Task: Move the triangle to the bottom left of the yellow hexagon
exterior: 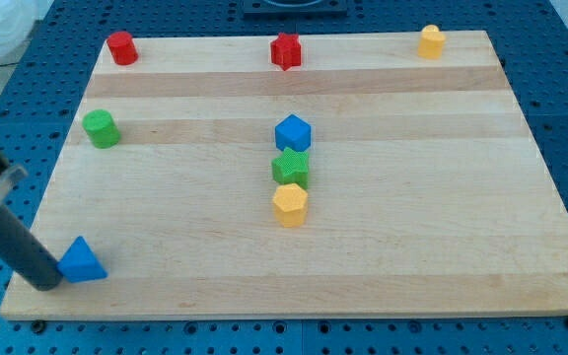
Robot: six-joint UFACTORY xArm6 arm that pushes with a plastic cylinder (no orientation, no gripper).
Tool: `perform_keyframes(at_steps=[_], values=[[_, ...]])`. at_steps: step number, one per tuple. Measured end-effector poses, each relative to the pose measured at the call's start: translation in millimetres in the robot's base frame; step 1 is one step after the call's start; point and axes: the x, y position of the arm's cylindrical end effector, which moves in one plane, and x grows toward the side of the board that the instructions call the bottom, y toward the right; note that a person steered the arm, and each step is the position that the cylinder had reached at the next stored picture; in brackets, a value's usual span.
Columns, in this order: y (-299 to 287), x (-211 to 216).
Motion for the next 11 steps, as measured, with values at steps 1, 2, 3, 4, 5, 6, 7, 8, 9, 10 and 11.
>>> perform_keyframes(at_steps=[1,2,3,4,5,6,7,8,9,10,11], values=[[28,0],[14,0],[-16,-2],[3,-15],[46,-19],[88,-19],[131,-19],[168,-19],[178,-18],[179,1],[192,4]])
